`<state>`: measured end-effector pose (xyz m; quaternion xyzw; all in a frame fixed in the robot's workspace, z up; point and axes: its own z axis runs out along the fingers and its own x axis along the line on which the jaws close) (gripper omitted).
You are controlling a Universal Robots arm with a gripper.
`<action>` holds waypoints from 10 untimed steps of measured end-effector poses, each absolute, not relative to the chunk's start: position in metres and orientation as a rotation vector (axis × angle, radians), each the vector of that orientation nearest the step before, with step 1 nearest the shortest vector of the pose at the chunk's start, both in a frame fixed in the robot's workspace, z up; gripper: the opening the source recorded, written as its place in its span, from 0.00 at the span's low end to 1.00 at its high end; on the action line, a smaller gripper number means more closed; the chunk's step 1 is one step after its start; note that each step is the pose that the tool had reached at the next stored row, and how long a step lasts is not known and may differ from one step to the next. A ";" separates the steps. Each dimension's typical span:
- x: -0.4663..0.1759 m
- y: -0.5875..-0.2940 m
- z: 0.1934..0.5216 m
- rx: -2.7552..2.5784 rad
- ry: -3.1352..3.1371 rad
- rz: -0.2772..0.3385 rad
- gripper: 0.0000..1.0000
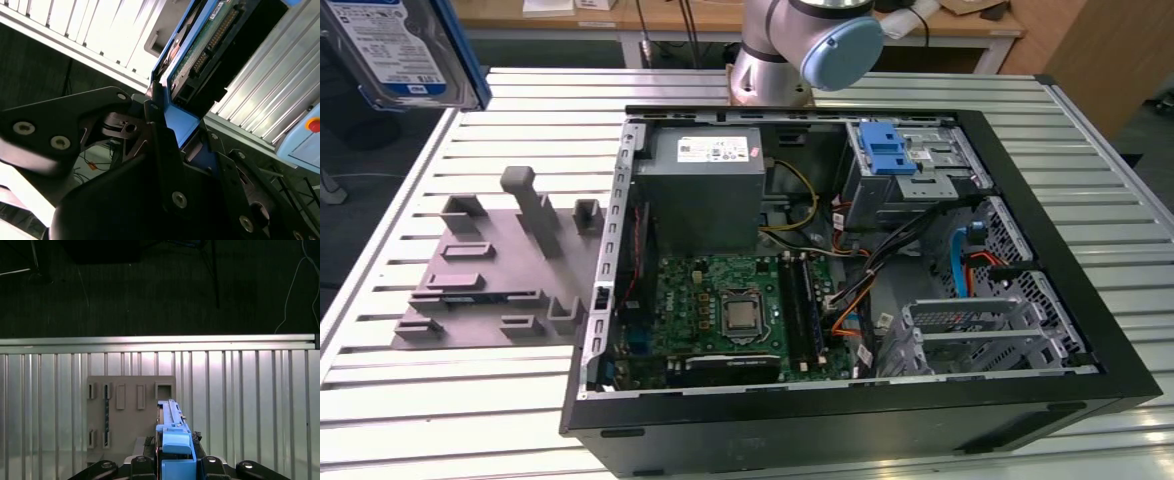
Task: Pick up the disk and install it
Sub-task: 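Pick up the disk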
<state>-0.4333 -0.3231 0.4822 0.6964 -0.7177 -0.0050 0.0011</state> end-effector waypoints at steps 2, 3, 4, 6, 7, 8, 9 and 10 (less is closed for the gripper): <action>-0.433 -0.323 0.484 2.186 -2.253 -0.016 0.36; -0.433 -0.323 0.485 2.186 -2.253 -0.016 0.36; -0.433 -0.323 0.487 2.186 -2.253 -0.016 0.36; -0.433 -0.323 0.490 2.186 -2.253 -0.016 0.36; -0.433 -0.323 0.492 2.186 -2.253 -0.016 0.36; -0.433 -0.323 0.495 2.186 -2.253 -0.016 0.36; -0.433 -0.323 0.498 2.186 -2.253 -0.016 0.36; -0.433 -0.323 0.501 2.186 -2.253 -0.016 0.36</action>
